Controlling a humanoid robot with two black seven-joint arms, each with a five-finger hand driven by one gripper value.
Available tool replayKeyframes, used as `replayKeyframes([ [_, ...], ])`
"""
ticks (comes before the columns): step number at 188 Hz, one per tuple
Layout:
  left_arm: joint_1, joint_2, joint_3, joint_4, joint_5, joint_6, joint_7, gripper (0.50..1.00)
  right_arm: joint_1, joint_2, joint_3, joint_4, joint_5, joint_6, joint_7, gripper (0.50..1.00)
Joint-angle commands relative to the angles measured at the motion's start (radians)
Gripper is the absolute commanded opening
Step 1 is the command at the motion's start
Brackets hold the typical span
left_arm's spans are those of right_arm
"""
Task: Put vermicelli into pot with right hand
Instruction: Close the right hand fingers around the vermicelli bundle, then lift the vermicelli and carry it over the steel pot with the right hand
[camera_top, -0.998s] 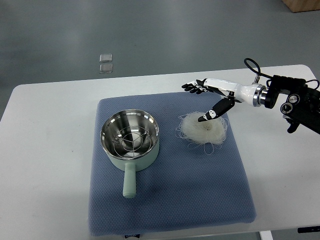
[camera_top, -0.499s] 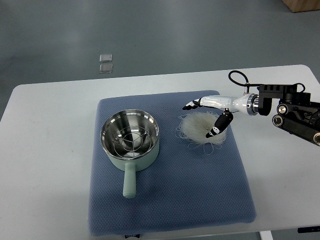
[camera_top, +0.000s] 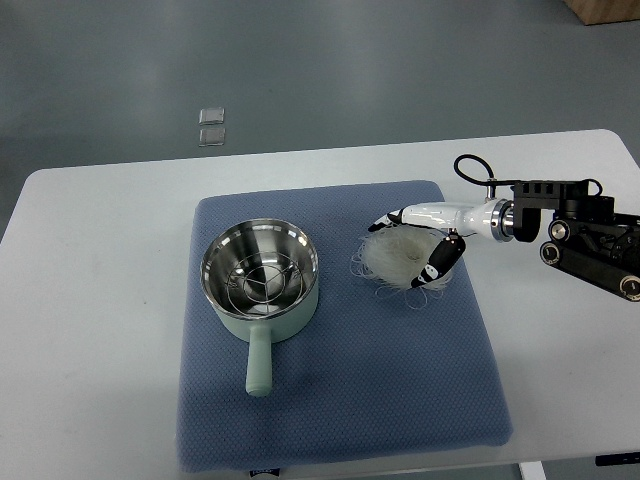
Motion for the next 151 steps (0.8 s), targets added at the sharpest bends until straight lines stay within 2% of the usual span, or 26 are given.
replayKeyframes([
  [1, 0.0, 0.0, 0.0, 0.0, 0.0, 0.0, 0.0, 1.0, -0.002, 0.0, -0.003, 0.0, 0.0, -0.001, 0.0, 0.879],
  [26, 0.0, 0.0, 0.0, 0.0, 0.0, 0.0, 0.0, 1.0, 0.003, 0.0, -0.022, -0.002, 0.0, -0.001, 0.002, 0.766],
  [34, 0.0, 0.0, 0.0, 0.0, 0.0, 0.0, 0.0, 1.0, 0.004, 0.0, -0.023, -0.003, 0.0, -0.004, 0.002, 0.701],
  [37, 0.0, 0.0, 0.0, 0.0, -0.001, 0.0, 0.0, 1.0, 0.004, 0.0, -0.023, -0.002, 0.0, -0.006, 0.002, 0.658],
  [39, 0.0, 0.0, 0.0, 0.0, -0.001, 0.0, 0.0, 1.0, 0.004, 0.0, -0.023, -0.002, 0.0, -0.006, 0.002, 0.658],
  [40, 0.0, 0.0, 0.0, 0.0, 0.0, 0.0, 0.0, 1.0, 0.004, 0.001, -0.023, -0.003, 0.0, -0.007, 0.002, 0.638],
  [41, 0.0, 0.0, 0.0, 0.0, 0.0, 0.0, 0.0, 1.0, 0.004, 0.001, -0.023, -0.003, 0.0, -0.007, 0.002, 0.637],
  [42, 0.0, 0.0, 0.0, 0.0, 0.0, 0.0, 0.0, 1.0, 0.004, 0.0, -0.023, -0.002, -0.002, -0.007, 0.002, 0.615],
  [43, 0.0, 0.0, 0.0, 0.0, 0.0, 0.0, 0.0, 1.0, 0.004, 0.0, -0.023, -0.002, -0.002, -0.007, 0.002, 0.615],
  [45, 0.0, 0.0, 0.0, 0.0, 0.0, 0.0, 0.0, 1.0, 0.004, 0.0, -0.025, -0.002, -0.002, -0.007, 0.002, 0.572],
  [46, 0.0, 0.0, 0.0, 0.0, 0.0, 0.0, 0.0, 1.0, 0.004, 0.0, -0.025, -0.002, -0.002, -0.007, 0.002, 0.572],
  [48, 0.0, 0.0, 0.0, 0.0, 0.0, 0.0, 0.0, 1.0, 0.006, 0.001, -0.025, -0.002, -0.002, -0.009, 0.002, 0.529],
  [52, 0.0, 0.0, 0.0, 0.0, 0.0, 0.0, 0.0, 1.0, 0.007, 0.001, -0.025, -0.002, -0.005, -0.009, 0.002, 0.5],
  [122, 0.0, 0.0, 0.0, 0.0, 0.0, 0.0, 0.0, 1.0, 0.046, 0.028, -0.022, -0.002, -0.011, -0.009, 0.011, 0.5],
  [151, 0.0, 0.0, 0.001, 0.0, 0.0, 0.0, 0.0, 1.0, 0.107, 0.052, -0.02, 0.0, -0.005, -0.009, 0.044, 0.5],
])
